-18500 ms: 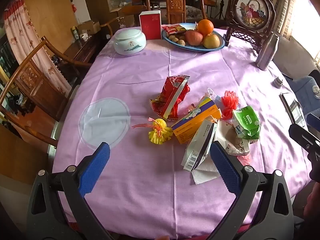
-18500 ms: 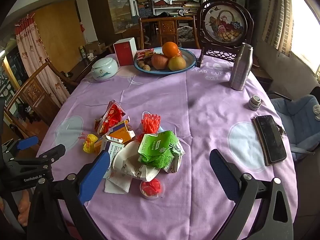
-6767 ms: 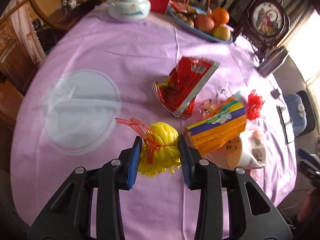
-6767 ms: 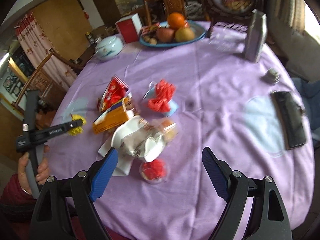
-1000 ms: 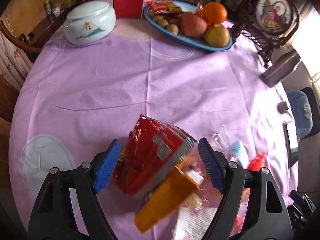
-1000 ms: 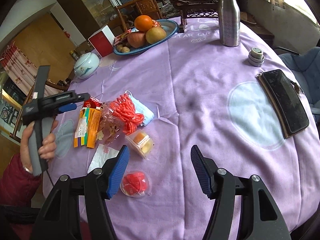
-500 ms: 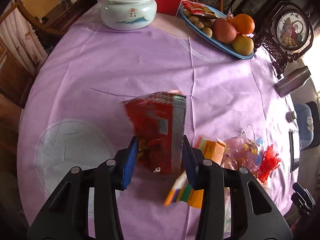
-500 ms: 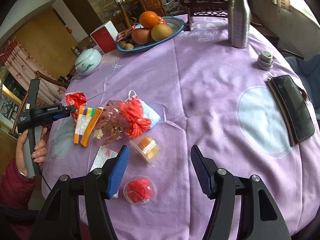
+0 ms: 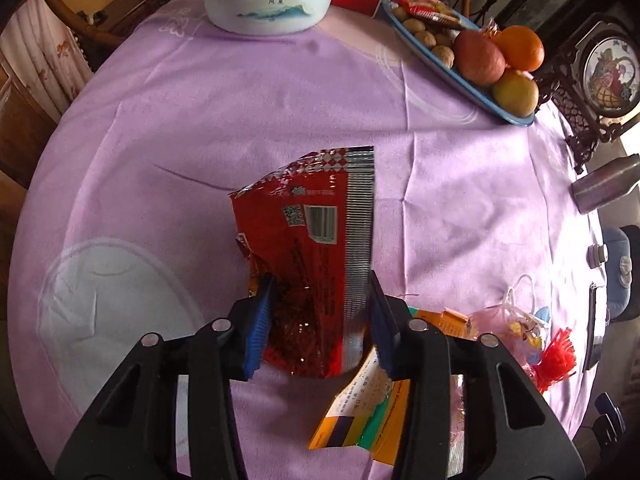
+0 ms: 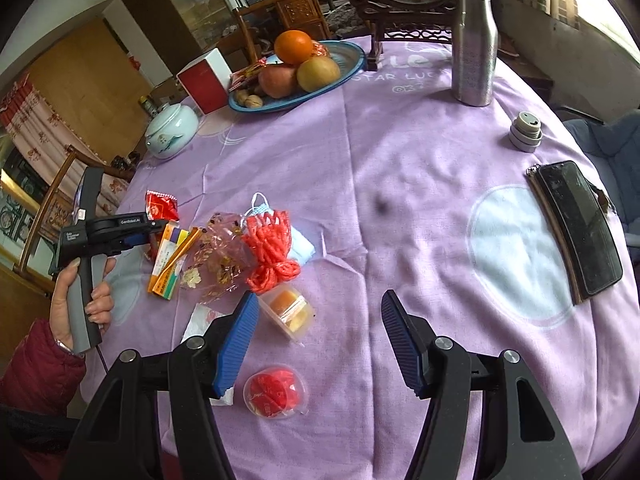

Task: Collect trash
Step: 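Grasp the red plastic netting with the right tool while the left tool holds the red bag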

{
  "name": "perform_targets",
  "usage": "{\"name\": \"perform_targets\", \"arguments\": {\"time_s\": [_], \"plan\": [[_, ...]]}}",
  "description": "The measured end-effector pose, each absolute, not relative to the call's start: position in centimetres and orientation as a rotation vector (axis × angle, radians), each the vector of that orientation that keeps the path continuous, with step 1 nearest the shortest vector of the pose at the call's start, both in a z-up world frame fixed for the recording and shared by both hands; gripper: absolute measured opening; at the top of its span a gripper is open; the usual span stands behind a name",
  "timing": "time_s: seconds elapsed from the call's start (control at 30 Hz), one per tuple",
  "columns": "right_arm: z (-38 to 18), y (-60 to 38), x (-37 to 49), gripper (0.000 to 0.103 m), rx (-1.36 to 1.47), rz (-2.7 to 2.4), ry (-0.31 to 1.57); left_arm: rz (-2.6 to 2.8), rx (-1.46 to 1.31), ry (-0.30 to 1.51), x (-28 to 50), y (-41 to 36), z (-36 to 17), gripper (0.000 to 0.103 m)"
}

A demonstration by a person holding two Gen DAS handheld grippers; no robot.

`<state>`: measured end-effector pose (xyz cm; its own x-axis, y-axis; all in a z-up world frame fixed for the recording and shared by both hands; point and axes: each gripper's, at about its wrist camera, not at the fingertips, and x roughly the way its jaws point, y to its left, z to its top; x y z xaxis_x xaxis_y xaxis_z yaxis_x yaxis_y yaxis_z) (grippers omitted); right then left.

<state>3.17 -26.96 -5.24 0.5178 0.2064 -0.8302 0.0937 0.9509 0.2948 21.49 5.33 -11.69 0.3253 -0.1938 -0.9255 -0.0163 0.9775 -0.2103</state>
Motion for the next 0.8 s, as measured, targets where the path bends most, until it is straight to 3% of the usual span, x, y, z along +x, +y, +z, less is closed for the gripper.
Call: {"name": "perform_targets", "arguments": {"time_s": [0.1, 0.43, 0.57, 0.63, 0.67, 0.8], "plan": [[-5.3, -26.3, 4.3, 0.063, 0.295, 0.08, 1.022, -0.146, -0.192, 1.212, 21.0, 5.3, -10.7, 0.02], [-7.1, -22.6, 9.3, 0.062, 0.242, 0.218, 1.07, -0.209, -0.222, 1.057, 16.4, 6.1, -3.4, 0.019], [-8.5, -22.0, 10.8, 0.046, 0.244, 0.253, 1.113, -0.188, -0.222, 1.025, 14.4, 6.5, -1.7, 0.019], [-9.1, -22.0, 11.3, 0.033, 0.244, 0.263, 1.128, -0.165, -0.226, 1.012, 13.4, 6.9, -1.2, 0.019], [-9.3, -22.1, 11.4, 0.02, 0.248, 0.267, 1.135, -0.154, -0.229, 1.011, 13.0, 7.1, -1.1, 0.019], [-8.7, -22.8, 10.8, 0.016, 0.267, 0.282, 1.105, -0.113, -0.249, 1.024, 10.8, 7.8, -1.3, 0.019]]}}
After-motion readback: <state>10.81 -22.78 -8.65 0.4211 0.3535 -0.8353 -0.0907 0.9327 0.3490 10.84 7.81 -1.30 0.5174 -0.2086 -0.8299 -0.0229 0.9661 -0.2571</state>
